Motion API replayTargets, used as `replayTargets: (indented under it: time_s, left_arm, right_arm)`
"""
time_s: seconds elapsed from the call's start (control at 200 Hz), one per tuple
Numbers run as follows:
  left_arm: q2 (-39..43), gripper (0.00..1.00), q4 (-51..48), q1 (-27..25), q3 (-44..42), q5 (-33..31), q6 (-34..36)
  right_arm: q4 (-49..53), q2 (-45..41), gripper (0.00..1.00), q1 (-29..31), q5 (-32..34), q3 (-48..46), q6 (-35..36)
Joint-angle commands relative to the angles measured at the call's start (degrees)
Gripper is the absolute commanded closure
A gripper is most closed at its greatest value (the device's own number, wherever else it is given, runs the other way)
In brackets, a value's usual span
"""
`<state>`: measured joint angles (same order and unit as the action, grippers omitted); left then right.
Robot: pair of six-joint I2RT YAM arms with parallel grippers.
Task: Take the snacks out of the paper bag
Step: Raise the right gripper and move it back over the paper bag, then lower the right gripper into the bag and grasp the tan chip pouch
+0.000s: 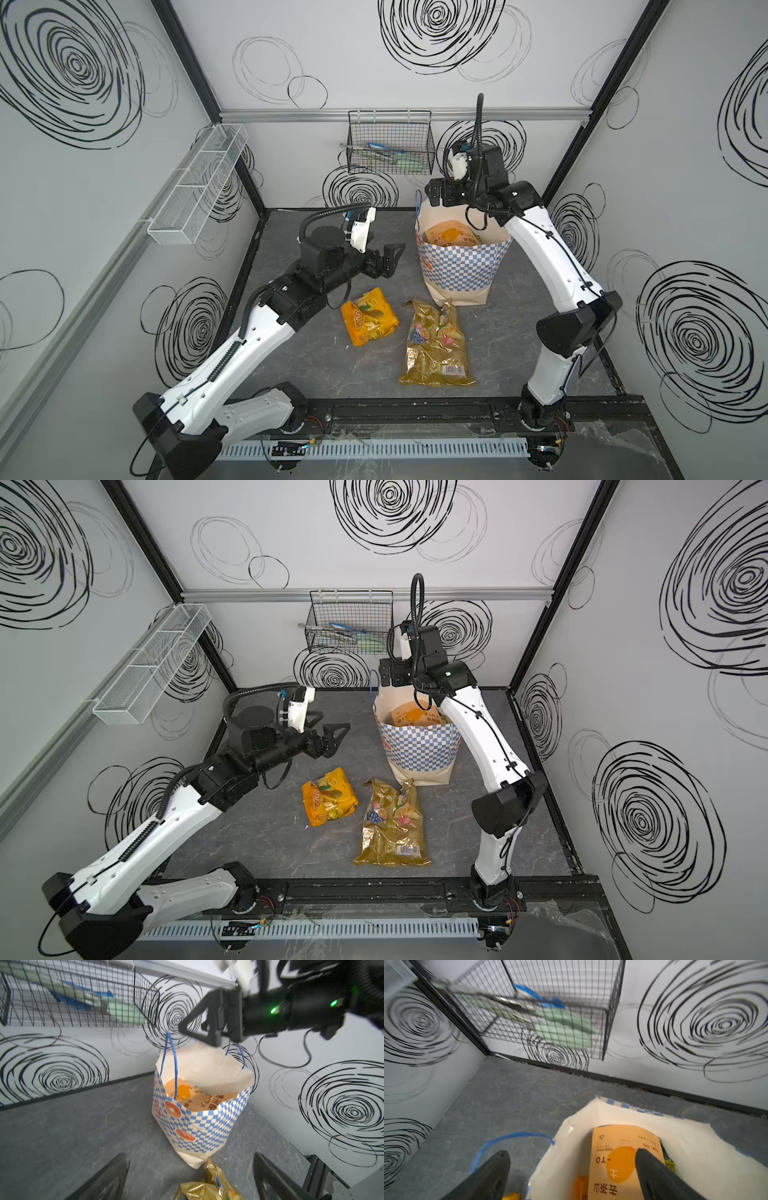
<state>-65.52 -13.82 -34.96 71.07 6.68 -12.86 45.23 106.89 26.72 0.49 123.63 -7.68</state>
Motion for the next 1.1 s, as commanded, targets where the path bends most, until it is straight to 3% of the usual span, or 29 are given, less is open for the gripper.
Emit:
replayTargets:
  time_s: [0.0, 0.16, 0.33, 0.585, 1.041, 1.096]
  left_arm:
    - [-2.84, 0.04, 5.11, 0.32, 2.50, 4.80, 8.24]
    - [-4.40, 0.04, 10.26, 4.44, -1.45, 14.64, 7.13]
    - [-0.99, 0.04, 12.59, 5.86, -8.73, 17.68, 10.23]
    - [-0.99, 0.04, 10.95, 2.30, -8.82, 18.82, 13.19]
    - [-1.47, 0.04, 10.29, 0.96, -8.79, 17.33, 13.66]
    - [-1.57, 0.04, 10.31, 0.91, -8.84, 17.29, 13.57]
  right_arm:
    - [7.30, 2.90, 0.01, -1.38, 1.33, 1.52, 1.09]
    - [9.94, 7.19, 0.02, -2.11, 3.72, -0.43, 1.44]
    - [8.73, 7.58, 0.03, -2.15, 8.72, -6.85, 0.98]
    - [10.55, 10.86, 0.03, -2.84, 7.98, -10.88, -1.53]
    - [-0.21, 10.53, 0.00, -4.27, 4.38, -28.50, -3.29]
    - [-1.50, 10.52, 0.04, -4.44, 3.69, -30.05, -3.47]
